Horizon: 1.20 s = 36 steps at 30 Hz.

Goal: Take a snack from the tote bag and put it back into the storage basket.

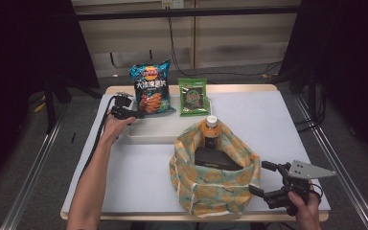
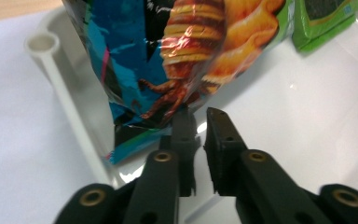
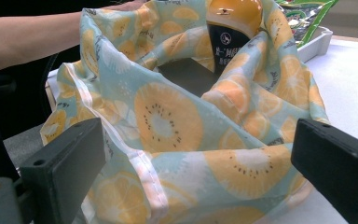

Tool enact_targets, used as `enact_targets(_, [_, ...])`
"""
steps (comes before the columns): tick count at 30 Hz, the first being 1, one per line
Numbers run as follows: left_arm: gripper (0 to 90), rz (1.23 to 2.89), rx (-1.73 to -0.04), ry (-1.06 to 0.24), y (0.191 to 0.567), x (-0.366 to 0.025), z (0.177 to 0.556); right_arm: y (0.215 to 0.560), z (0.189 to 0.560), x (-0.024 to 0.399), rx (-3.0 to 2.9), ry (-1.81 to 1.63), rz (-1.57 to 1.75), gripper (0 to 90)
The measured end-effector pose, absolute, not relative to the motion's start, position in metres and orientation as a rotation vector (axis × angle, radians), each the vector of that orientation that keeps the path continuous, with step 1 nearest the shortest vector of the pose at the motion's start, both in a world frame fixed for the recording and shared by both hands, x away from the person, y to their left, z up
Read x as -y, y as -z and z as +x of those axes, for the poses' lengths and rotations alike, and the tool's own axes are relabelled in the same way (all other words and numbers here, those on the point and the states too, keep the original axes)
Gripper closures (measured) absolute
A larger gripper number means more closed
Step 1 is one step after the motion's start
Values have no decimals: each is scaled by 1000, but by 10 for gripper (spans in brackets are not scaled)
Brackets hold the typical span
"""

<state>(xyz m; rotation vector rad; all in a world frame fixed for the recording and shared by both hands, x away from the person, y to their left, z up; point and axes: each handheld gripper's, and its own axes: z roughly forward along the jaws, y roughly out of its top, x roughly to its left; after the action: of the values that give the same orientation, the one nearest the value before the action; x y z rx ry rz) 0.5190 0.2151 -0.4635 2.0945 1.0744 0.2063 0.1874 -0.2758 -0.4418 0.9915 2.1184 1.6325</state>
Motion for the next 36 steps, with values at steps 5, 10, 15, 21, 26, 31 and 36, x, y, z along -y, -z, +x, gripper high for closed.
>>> enact_targets(5, [765, 2079, -1058, -209, 465, -212, 518, 442, 187, 276, -2116, -1634, 990, 24])
enact_targets(10, [758, 2043, -1029, -180, 454, -215, 509, 442, 187, 276, -2120, -1631, 992, 25])
enact_targets(15, [773, 1998, -948, -193, 434, -219, 486, 441, 187, 277, -2124, -1631, 994, 31])
enact_targets(21, [752, 1954, -889, -153, 425, -218, 463, 438, 188, 275, -2103, -1606, 1013, 98])
enact_targets(26, [700, 1943, -832, -157, 416, -215, 437, 435, 191, 272, -2065, -1606, 1047, 158])
enact_targets(31, [700, 1919, -768, -167, 406, -210, 410, 425, 196, 259, -2076, -1580, 1014, 235])
enact_targets(36, [717, 1917, -695, -138, 400, -198, 389, 417, 200, 248, -2122, -1596, 967, 425])
